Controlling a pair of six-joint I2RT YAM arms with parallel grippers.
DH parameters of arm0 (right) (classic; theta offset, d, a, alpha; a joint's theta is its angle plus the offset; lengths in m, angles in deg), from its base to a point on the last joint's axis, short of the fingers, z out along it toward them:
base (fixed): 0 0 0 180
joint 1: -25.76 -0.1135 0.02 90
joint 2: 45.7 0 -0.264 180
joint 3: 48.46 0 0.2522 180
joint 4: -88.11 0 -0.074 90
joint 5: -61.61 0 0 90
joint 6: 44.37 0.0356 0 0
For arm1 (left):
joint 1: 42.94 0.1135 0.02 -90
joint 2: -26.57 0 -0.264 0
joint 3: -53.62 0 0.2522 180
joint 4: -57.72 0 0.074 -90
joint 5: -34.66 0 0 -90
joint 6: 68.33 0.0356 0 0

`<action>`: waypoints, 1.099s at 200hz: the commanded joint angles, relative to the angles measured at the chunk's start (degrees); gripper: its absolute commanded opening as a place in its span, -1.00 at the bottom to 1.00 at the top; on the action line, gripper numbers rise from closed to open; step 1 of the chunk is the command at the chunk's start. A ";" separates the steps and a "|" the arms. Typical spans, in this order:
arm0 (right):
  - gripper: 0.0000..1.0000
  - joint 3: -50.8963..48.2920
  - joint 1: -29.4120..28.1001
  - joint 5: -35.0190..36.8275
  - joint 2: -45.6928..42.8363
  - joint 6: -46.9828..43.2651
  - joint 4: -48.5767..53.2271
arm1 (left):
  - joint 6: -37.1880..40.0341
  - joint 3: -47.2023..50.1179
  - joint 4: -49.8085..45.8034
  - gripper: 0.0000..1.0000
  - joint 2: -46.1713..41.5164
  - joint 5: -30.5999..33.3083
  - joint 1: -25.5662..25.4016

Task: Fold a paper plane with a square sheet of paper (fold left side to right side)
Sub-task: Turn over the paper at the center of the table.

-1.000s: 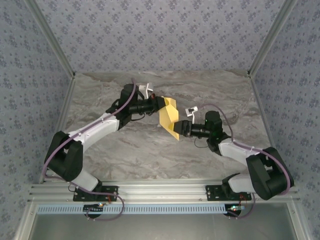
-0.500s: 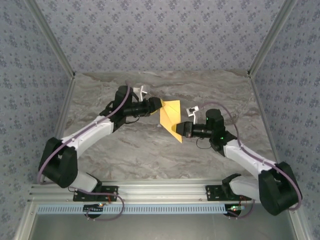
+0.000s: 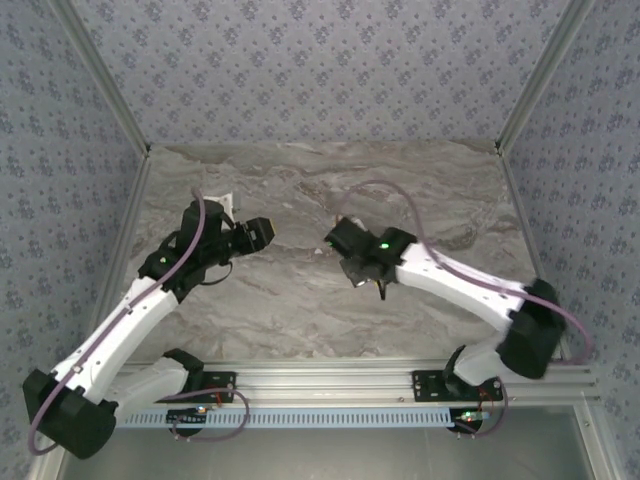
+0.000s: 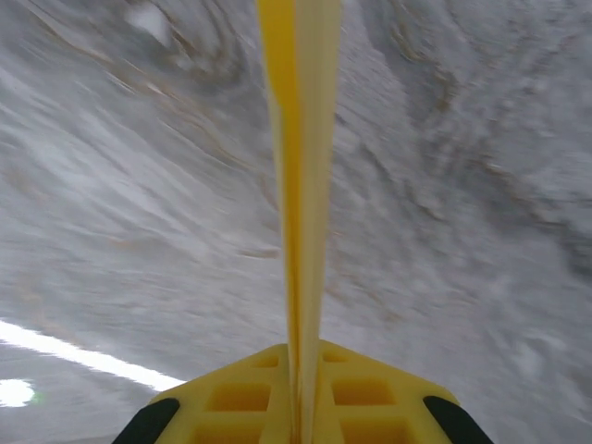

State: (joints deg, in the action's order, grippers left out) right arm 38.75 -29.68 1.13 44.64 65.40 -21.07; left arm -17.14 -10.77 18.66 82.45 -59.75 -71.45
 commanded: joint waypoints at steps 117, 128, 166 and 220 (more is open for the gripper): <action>-0.32 15.78 -11.11 7.47 34.61 -6.76 14.30 | 1.26 2.13 -6.02 0.36 -3.51 6.41 0.68; -0.11 14.96 -11.73 3.86 33.14 -7.41 12.89 | 1.11 2.21 -5.90 0.36 -2.61 5.80 0.80; 0.44 10.67 -12.92 -7.89 22.13 -8.39 7.24 | 0.19 2.99 -3.93 0.37 1.29 3.19 1.23; 0.77 -0.48 -9.15 -19.04 -1.48 -8.61 -5.67 | -5.60 10.13 14.46 0.38 9.86 -11.32 0.25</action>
State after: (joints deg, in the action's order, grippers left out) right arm 43.34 -41.85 -10.70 52.25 56.57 -19.39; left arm -19.24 -3.07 21.67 88.83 -62.04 -70.67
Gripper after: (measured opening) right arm 0.876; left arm 0.690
